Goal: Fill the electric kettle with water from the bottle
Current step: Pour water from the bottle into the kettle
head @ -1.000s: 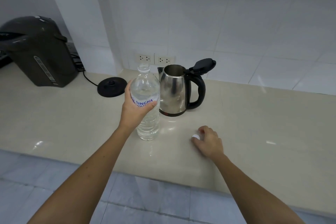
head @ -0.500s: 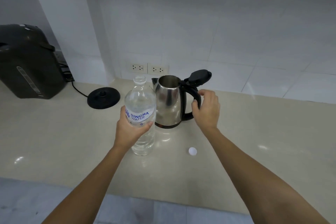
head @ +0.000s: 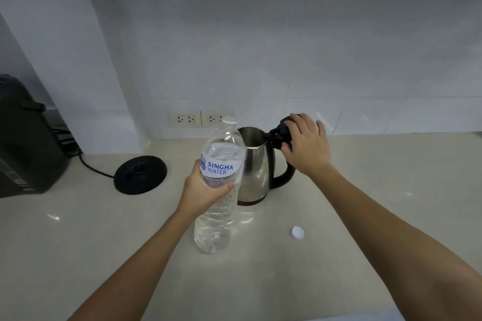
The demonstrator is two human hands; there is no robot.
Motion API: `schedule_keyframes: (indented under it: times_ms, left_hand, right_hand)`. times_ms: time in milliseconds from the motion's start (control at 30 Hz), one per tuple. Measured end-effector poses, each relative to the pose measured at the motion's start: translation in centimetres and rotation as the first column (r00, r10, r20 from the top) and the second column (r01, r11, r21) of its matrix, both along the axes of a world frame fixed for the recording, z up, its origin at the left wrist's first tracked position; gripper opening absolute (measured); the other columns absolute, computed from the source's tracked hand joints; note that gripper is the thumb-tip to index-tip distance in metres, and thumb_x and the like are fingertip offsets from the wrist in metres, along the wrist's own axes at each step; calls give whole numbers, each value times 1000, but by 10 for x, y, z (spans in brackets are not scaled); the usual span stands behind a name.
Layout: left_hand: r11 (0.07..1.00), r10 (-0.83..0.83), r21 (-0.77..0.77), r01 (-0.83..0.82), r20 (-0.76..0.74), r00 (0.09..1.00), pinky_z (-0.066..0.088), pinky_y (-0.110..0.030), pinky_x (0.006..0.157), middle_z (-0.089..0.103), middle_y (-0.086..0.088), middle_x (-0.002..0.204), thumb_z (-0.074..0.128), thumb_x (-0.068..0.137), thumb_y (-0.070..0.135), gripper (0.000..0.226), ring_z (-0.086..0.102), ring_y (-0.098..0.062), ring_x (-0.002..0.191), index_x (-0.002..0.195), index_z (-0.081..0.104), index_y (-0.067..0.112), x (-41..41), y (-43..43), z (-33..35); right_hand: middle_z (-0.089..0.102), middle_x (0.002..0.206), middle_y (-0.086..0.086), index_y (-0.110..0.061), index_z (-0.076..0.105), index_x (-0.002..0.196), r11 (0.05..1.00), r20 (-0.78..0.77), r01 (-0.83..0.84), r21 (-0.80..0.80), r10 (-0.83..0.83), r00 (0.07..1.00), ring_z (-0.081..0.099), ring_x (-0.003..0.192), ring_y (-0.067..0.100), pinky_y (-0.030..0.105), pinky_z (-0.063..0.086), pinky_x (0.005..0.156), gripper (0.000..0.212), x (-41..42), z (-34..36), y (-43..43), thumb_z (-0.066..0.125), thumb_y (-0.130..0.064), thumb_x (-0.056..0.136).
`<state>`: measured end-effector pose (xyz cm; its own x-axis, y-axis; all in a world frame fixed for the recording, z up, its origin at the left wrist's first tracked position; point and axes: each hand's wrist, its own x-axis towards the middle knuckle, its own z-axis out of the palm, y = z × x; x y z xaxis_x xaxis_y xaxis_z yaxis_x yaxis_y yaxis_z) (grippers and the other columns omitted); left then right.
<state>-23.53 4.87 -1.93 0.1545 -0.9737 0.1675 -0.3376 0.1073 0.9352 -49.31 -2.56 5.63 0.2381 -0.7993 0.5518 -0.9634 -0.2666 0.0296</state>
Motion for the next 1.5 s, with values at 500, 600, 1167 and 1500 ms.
schedule_keyframes:
  times_ms: [500, 600, 1167, 1500]
  left_hand:
    - [996, -48, -32, 86, 620, 783, 43, -26, 71, 64, 9, 93, 81, 61, 41, 73, 61, -18, 84, 123, 47, 25, 73, -62, 79]
    - [996, -28, -38, 79, 716, 697, 46, -30, 73, 66, 2, 96, 79, 64, 38, 69, 62, -26, 89, 123, 48, 20, 81, -71, 86]
    - [996, 42, -69, 53, 911, 411, 51, -43, 75, 62, -11, 112, 77, 73, 26, 62, 63, -37, 92, 124, 46, 9, 84, -82, 94]
    - [993, 65, -92, 76, 951, 301, 50, -41, 71, 62, -13, 112, 75, 77, 23, 59, 63, -37, 90, 126, 44, 7, 76, -82, 102]
  right_hand:
    - [28, 154, 1, -16, 34, 143, 974, -74, 107, 198, -94, 993, 12, 146, 24, 50, 13, 117, 60, 2, 12, 0, 53, -28, 88]
    - [28, 155, 1, -16, 34, 144, 973, -50, 104, 208, -96, 994, 11, 147, 23, 49, 13, 117, 61, 4, 12, 0, 53, -27, 87]
    - [31, 153, 2, -14, 36, 142, 970, 23, 79, 228, -86, 996, 12, 146, 24, 48, 18, 116, 61, 6, 13, 3, 56, -23, 86]
    - [24, 156, 1, -16, 31, 146, 957, 13, 90, 277, -97, 995, 6, 147, 23, 49, 15, 117, 64, 5, 16, 5, 54, -26, 87]
